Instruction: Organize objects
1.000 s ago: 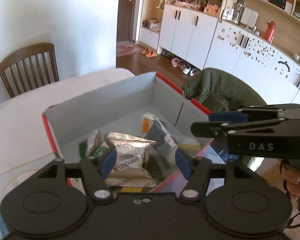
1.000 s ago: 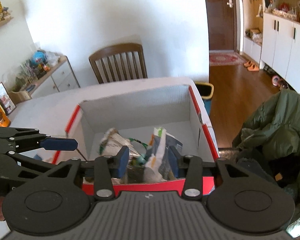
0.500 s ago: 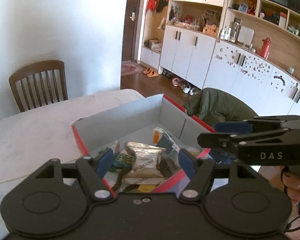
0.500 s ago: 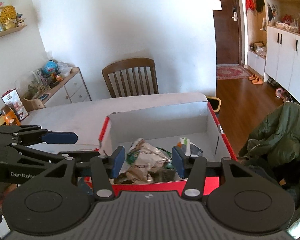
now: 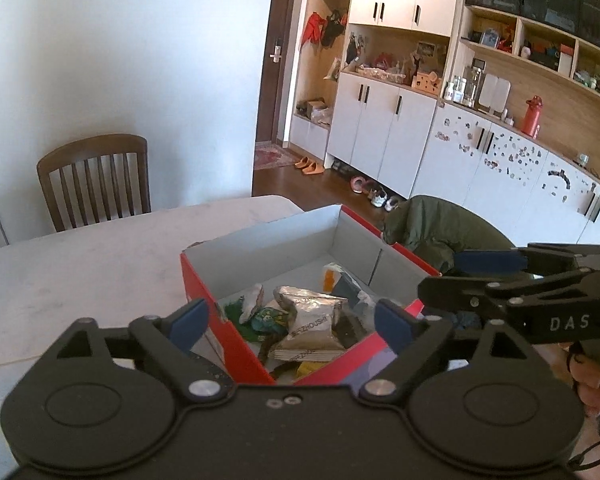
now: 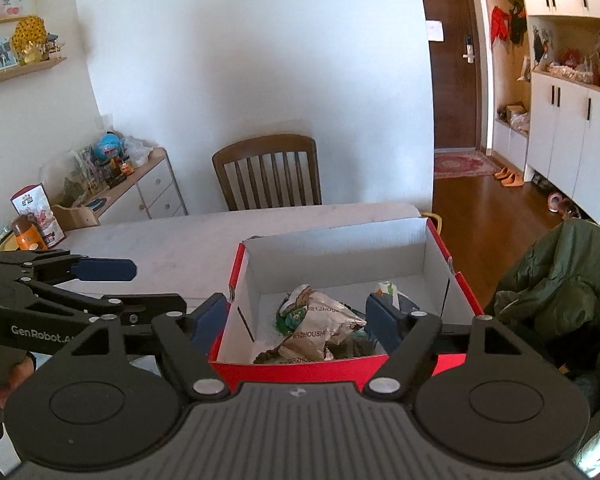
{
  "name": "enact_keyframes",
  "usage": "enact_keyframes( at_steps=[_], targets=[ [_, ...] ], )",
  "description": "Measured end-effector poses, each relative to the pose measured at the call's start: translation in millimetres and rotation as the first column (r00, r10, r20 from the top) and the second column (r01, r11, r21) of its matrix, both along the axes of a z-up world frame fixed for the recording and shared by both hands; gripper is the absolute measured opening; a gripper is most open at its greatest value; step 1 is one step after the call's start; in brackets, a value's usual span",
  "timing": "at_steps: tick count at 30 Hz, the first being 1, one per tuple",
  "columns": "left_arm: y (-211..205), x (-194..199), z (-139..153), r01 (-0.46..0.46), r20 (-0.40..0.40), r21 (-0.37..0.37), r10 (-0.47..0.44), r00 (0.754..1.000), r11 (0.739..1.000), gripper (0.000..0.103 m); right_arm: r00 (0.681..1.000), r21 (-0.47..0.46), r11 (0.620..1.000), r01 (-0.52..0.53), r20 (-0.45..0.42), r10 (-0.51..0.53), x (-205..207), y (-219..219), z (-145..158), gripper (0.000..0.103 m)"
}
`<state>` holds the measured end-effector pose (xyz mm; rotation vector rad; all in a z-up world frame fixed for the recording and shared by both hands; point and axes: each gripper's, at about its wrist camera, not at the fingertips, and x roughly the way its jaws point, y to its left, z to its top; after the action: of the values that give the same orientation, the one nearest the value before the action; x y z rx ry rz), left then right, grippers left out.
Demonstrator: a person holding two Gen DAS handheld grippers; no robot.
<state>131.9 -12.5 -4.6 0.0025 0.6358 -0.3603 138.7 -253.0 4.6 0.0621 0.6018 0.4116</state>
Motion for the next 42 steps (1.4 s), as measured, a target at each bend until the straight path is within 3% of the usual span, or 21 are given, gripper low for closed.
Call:
enact_keyframes(
  at_steps=[4, 29, 42],
  targets=[
    [5, -5, 2, 0.001, 0.013, -0.012, -0.001, 1.000, 1.000, 0.102, 1.000, 0.006, 1.000, 0.005, 0.007, -0.005, -7, 3, 1, 0.082],
    [18, -22, 3, -0.012, 0.017, -0.038, 0.012, 1.000, 0.999, 0.102, 0.999, 0.073, 0.997, 0.024, 0.038, -0.027, -38, 8, 6, 0.098],
    [18, -24, 1, 0.000, 0.017, -0.047, 0.001, 1.000, 0.999, 0.102, 0.998, 0.055, 0.997, 0.054, 0.012, -0.055, -43, 8, 2, 0.100]
  ],
)
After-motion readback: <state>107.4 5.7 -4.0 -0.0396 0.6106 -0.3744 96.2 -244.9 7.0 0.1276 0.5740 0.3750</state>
